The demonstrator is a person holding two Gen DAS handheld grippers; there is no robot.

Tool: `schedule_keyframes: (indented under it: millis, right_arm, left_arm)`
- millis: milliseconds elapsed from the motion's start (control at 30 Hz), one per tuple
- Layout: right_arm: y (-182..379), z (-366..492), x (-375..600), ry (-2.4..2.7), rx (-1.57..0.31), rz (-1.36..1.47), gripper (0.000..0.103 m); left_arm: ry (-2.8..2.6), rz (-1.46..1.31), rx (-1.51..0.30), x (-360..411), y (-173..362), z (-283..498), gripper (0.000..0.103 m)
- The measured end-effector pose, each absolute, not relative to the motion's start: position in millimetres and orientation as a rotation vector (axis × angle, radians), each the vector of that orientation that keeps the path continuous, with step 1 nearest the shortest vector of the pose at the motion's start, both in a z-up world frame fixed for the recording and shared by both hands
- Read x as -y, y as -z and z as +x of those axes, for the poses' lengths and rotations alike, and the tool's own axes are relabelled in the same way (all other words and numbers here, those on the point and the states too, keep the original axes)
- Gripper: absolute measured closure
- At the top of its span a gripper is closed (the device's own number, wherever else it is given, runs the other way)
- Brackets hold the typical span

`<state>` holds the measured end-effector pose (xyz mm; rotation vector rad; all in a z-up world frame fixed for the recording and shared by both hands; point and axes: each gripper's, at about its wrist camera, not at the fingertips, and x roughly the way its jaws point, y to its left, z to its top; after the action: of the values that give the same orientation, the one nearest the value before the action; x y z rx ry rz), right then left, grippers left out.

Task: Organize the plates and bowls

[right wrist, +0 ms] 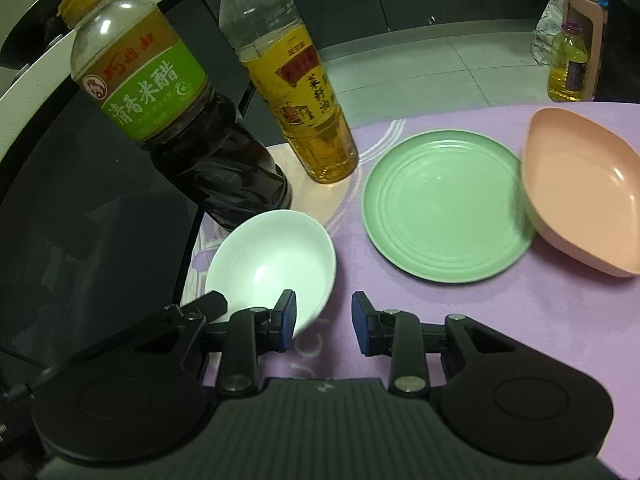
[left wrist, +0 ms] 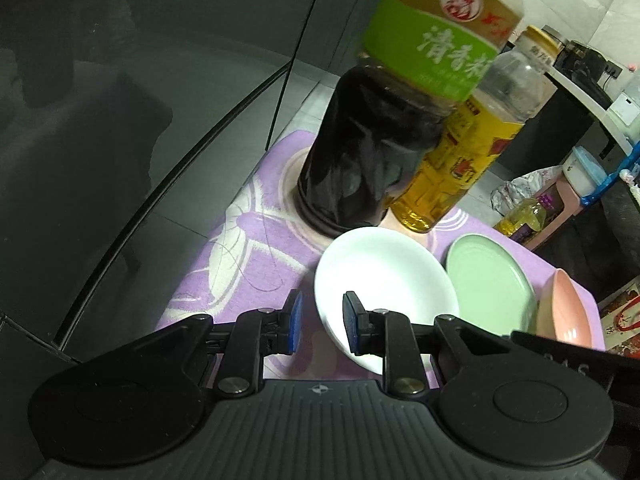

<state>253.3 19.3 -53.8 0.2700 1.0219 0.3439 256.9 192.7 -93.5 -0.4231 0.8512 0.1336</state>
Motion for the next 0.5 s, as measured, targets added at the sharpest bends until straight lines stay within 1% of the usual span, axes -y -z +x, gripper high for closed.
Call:
schedule_keyframes:
  millis: [233, 267, 300, 333, 400, 500]
  right_arm:
    - [69.8, 265.3, -28.4, -0.321, -1.054, 0.278, 0.076]
    - [73.3, 266.9, -29.2, -0.322, -1.065, 0.281, 0.078]
    - [75.4, 267.7, -29.7, -0.323, -1.074, 0.281, 0.08]
    - [77.9, 269.8, -31.0, -0.325, -1.084, 0.279, 0.087]
    - [81.9, 272.0, -33.5, -0.339, -1.098, 0.275, 0.095]
    - [80.7, 269.6, -36.2, -0.344, -1.101, 0.238, 0.096]
  left_arm:
    - [-0.132, -0.42, -0.876, -192.9, 105.2, 265.3, 0.084]
    - [-0.124, -0.411, -0.88, -191.6, 106.8, 266.9, 0.085]
    - [-0.113, -0.4, -0.885, -189.4, 108.8, 268.4, 0.088]
    - [-0.093, -0.389, -0.889, -187.0, 110.1, 269.2, 0.092]
    - [-0.083, -0.354, -0.88, -180.9, 108.6, 265.8, 0.092]
    - [-0.092, -0.325, -0.89, -174.5, 102.9, 258.1, 0.092]
